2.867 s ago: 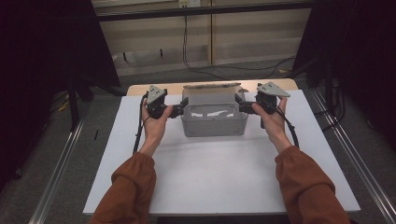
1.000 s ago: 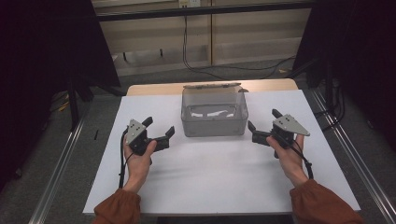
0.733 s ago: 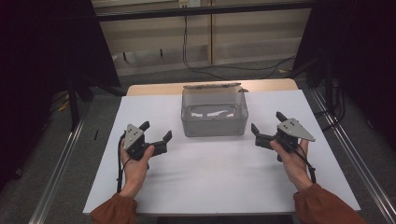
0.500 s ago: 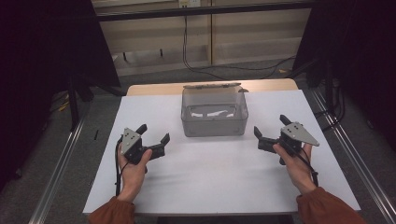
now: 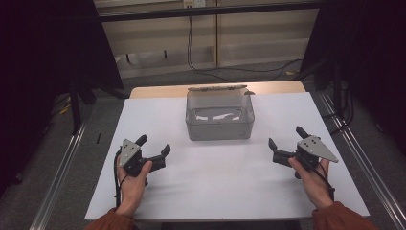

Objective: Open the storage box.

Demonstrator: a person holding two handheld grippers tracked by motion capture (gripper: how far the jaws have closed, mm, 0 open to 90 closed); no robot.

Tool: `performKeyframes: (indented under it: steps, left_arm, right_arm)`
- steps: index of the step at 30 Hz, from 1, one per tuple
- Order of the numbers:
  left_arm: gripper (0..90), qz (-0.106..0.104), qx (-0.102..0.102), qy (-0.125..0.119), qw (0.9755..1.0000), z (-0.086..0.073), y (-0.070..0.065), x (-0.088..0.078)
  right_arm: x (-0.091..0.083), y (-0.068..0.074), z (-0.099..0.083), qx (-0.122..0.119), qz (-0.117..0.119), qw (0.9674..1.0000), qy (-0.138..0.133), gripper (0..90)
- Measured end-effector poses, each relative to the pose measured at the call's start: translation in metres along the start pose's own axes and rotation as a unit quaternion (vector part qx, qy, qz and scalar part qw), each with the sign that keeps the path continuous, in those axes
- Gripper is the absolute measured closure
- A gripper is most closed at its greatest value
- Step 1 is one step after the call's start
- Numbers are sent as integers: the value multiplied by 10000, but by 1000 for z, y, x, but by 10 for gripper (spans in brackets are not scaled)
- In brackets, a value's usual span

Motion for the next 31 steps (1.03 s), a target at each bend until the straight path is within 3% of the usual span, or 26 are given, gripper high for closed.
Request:
performKeyframes:
  steps: [7, 9, 10, 16, 20, 23, 26, 29, 31]
  left_arm:
    - [33, 32, 44, 30, 10000, -4, 2, -11]
    - [33, 46, -26, 51, 10000, -5, 4, -14]
    - [33, 81, -28, 45, 10000, -5, 5, -16]
    - [34, 201, 63, 48, 9998, -8, 4, -26]
    - [34, 282, 8, 10, 9996, -11, 5, -32]
    - [33, 384, 40, 14, 9993, -13, 2, -36]
    - [33, 231, 35, 32, 9997, -13, -1, -36]
    - [33, 262, 144, -4, 9996, -13, -1, -35]
    - [33, 248, 42, 32, 9997, -13, 1, -34]
  right_arm:
    - [-18, -5, -1, 94, -162, 9998, -67, 0]
    - [-24, -6, -4, 85, -198, 9997, -62, 0]
    - [-27, -7, -6, 29, -293, 9996, -23, 0]
    - [-41, -12, -12, 91, -356, 9993, 23, 0]
    - [-49, -12, -16, 79, -457, 9989, 65, 0]
    - [-54, -8, -20, 97, -432, 9990, 96, 0]
    - [-55, -7, -20, 80, -410, 9991, 56, 0]
    - [-54, -8, -19, 134, -385, 9992, 7, 0]
    - [-53, -9, -19, 177, -354, 9992, -8, 0]
Point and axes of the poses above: each handheld gripper's, and its own axes: x roughly forward along the jaws, z roughly out of its top, y roughly to its left, the point moved 2 cm from there along x, roughly forward along the jaws, and after that the axes turned 5 degrees about z, right-handed, at the moved point
